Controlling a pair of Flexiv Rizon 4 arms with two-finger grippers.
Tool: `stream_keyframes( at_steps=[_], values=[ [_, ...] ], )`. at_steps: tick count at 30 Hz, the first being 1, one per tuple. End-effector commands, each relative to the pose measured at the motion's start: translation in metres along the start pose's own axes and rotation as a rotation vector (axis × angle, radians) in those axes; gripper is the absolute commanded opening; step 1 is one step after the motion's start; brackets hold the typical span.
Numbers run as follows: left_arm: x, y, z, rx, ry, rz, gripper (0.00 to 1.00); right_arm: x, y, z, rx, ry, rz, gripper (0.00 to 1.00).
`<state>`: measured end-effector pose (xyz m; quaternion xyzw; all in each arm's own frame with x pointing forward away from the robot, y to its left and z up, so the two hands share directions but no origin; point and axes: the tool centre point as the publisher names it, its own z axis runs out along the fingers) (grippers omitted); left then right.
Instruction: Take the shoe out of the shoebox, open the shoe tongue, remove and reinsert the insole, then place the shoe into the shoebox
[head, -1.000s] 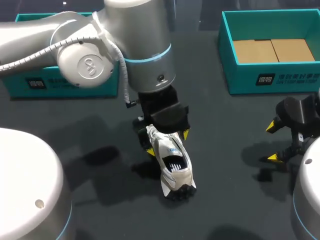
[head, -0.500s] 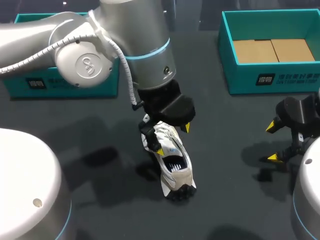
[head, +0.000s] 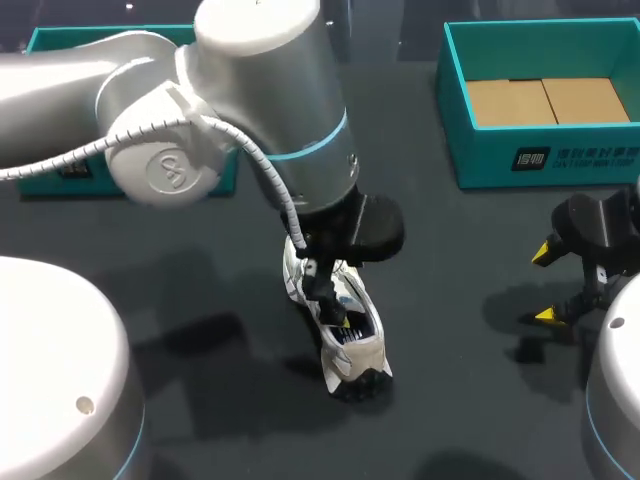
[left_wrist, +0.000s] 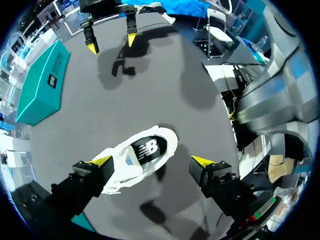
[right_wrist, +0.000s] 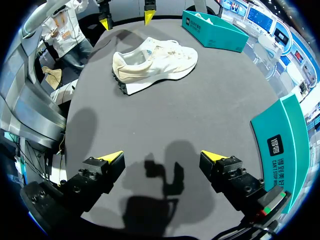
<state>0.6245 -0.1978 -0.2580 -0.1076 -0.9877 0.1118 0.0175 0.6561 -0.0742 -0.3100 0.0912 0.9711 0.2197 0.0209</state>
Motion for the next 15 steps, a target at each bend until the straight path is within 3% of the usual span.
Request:
stream_keyframes(
  at_steps=[1, 4, 15],
  values=[
    [0.0057, -0.0118, 0.0145, -0.036, 0.015, -0.384, 1.00, 0.0021, 0.0002, -0.0003, 0.003, -0.004, 0.001, 1.00],
    [0.0088, -0.0156, 0.0164, -0.101, 0.013, -0.456, 1.00, 0.0021, 0.0002, -0.0003, 0.003, -0.004, 0.001, 1.00],
    [0.0126, -0.0188, 0.0245, -0.104, 0.021, -0.450, 1.00, 0.0021, 0.0002, -0.0003, 0.003, -0.004, 0.001, 1.00]
  ],
)
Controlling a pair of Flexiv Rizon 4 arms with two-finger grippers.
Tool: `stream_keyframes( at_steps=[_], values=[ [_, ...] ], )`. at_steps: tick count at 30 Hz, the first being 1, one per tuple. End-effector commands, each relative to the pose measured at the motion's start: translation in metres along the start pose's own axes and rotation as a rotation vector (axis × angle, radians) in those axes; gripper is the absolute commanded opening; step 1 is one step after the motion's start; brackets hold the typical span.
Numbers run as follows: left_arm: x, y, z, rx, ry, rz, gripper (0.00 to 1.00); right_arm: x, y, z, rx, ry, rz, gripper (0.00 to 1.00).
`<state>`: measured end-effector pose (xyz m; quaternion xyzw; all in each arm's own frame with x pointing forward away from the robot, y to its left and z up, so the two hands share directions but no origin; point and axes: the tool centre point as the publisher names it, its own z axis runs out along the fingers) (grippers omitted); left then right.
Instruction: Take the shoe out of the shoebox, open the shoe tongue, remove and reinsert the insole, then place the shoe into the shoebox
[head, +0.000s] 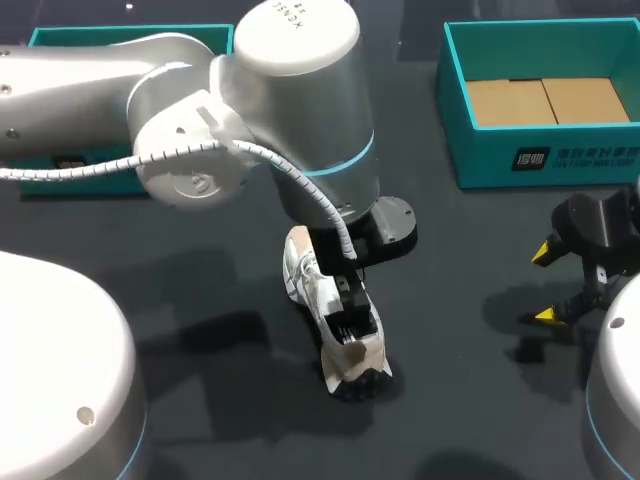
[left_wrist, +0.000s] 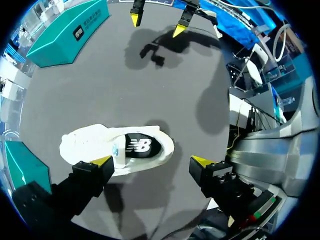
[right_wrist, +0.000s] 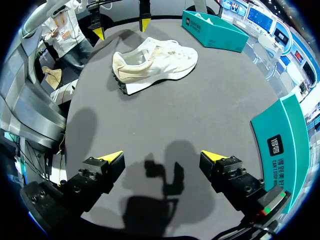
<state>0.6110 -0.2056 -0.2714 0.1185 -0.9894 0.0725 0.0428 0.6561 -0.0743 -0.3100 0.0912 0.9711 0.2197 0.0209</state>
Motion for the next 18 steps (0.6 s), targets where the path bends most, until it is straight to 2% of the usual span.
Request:
stream_keyframes(
  at_steps=[1, 12, 18],
  values=[
    [0.008, -0.011, 0.011, -0.041, 0.008, 0.014, 1.00, 0.002, 0.000, 0.000, 0.003, -0.004, 0.001, 1.00],
    [0.019, -0.009, 0.030, -0.073, 0.056, 0.015, 1.00, 0.002, 0.000, 0.000, 0.003, -0.004, 0.001, 1.00],
    [0.028, -0.008, 0.049, -0.099, 0.061, -0.013, 1.00, 0.002, 0.000, 0.000, 0.003, -0.004, 0.001, 1.00]
  ],
)
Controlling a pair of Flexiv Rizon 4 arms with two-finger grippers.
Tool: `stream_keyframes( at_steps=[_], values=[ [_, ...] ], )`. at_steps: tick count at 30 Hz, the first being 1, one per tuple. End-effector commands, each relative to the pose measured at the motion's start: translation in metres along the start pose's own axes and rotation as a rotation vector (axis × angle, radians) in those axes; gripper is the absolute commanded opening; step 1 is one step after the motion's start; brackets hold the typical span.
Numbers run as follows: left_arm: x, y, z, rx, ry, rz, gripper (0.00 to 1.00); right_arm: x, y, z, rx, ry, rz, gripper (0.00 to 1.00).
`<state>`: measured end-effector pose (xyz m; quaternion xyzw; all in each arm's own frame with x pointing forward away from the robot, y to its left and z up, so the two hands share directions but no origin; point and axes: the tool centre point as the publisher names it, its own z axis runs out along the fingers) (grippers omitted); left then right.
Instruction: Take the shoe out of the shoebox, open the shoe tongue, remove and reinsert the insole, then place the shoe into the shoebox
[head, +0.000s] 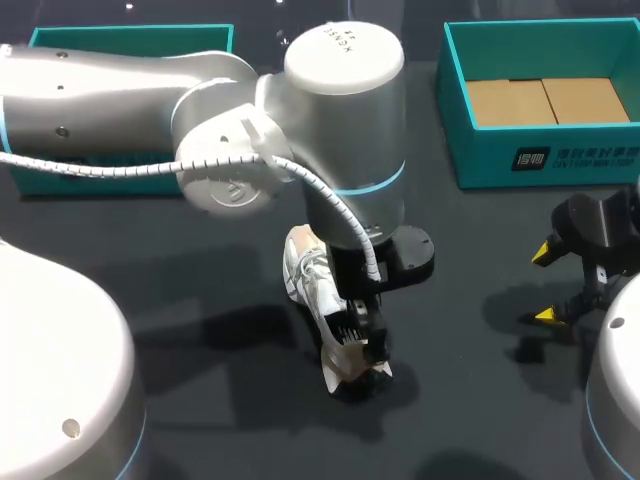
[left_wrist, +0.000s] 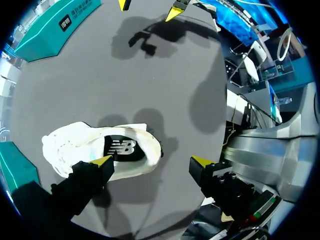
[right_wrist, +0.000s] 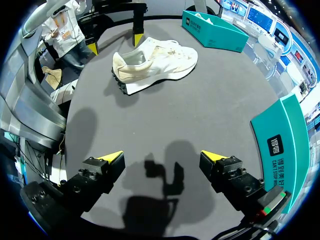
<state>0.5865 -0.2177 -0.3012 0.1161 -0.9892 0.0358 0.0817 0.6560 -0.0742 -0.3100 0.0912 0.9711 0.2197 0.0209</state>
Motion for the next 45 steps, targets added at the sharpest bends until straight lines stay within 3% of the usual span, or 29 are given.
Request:
stream_keyframes(
  at_steps=[1, 15, 28, 40, 45],
  values=[
    [0.004, -0.008, 0.018, -0.020, -0.005, -0.014, 1.00, 0.002, 0.000, 0.000, 0.003, -0.004, 0.001, 1.00],
    [0.003, -0.005, 0.055, -0.049, -0.042, -0.062, 0.90, 0.002, 0.000, 0.000, 0.003, -0.004, 0.001, 1.00],
    [0.003, -0.002, 0.074, -0.033, -0.072, -0.051, 0.82, 0.002, 0.000, 0.000, 0.003, -0.004, 0.001, 1.00],
    [0.000, -0.002, 0.088, -0.033, -0.079, -0.047, 0.65, 0.002, 0.000, 0.000, 0.003, -0.004, 0.001, 1.00],
    [-0.001, -0.002, 0.090, -0.040, -0.082, -0.048, 0.63, 0.002, 0.000, 0.000, 0.003, -0.004, 0.001, 1.00]
  ],
)
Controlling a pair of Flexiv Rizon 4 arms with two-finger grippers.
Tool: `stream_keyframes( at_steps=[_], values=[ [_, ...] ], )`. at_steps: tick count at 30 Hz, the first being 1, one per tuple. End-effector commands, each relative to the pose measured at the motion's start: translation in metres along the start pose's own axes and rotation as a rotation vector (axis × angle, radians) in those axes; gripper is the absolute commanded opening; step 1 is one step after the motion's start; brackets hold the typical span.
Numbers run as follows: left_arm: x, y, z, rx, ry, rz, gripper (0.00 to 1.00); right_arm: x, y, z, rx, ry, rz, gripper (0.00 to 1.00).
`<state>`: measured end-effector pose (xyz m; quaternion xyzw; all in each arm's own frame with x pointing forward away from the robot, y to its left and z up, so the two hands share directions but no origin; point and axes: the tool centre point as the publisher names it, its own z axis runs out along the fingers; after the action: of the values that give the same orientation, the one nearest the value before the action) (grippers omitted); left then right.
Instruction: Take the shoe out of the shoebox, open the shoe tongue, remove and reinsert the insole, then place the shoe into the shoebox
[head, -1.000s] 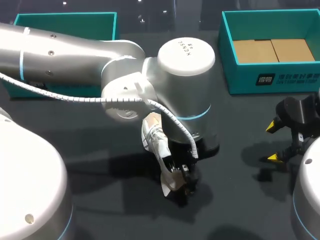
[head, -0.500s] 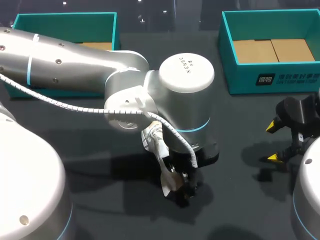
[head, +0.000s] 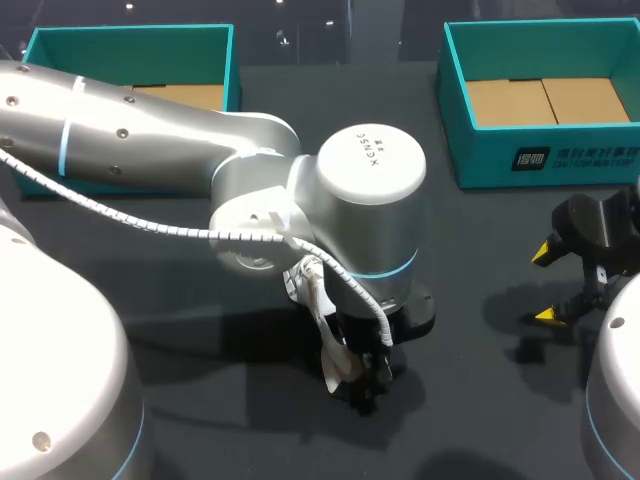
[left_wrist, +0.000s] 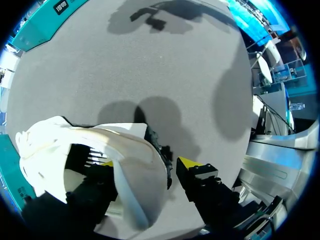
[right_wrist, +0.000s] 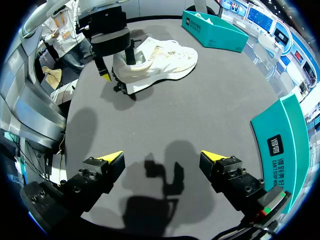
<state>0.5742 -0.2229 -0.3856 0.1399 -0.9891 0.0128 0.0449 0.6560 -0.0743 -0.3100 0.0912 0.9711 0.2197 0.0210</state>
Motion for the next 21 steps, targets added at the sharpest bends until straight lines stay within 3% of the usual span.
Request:
stream_keyframes(
  at_steps=[1, 6, 11, 13, 17, 21],
  values=[
    [0.0015, -0.0047, 0.0048, -0.009, -0.004, 0.000, 0.62, 0.0020, 0.0003, -0.0002, 0.003, -0.003, 0.001, 1.00],
    [0.0029, -0.0058, 0.0090, -0.019, -0.004, -0.004, 0.60, 0.0020, 0.0003, -0.0002, 0.003, -0.003, 0.001, 1.00],
    [0.0046, -0.0057, 0.0105, -0.024, -0.006, -0.010, 0.49, 0.0020, 0.0003, -0.0002, 0.003, -0.003, 0.001, 1.00],
    [0.0050, -0.0052, 0.0102, -0.025, -0.007, -0.011, 0.42, 0.0020, 0.0003, -0.0002, 0.003, -0.003, 0.001, 1.00],
    [0.0054, -0.0026, 0.0079, -0.027, -0.011, -0.016, 0.03, 0.0020, 0.0003, -0.0002, 0.003, -0.003, 0.001, 1.00],
    [0.0067, -0.0004, 0.0047, -0.028, -0.008, -0.018, 0.00, 0.0020, 0.0003, -0.0002, 0.003, -0.003, 0.001, 1.00]
  ],
)
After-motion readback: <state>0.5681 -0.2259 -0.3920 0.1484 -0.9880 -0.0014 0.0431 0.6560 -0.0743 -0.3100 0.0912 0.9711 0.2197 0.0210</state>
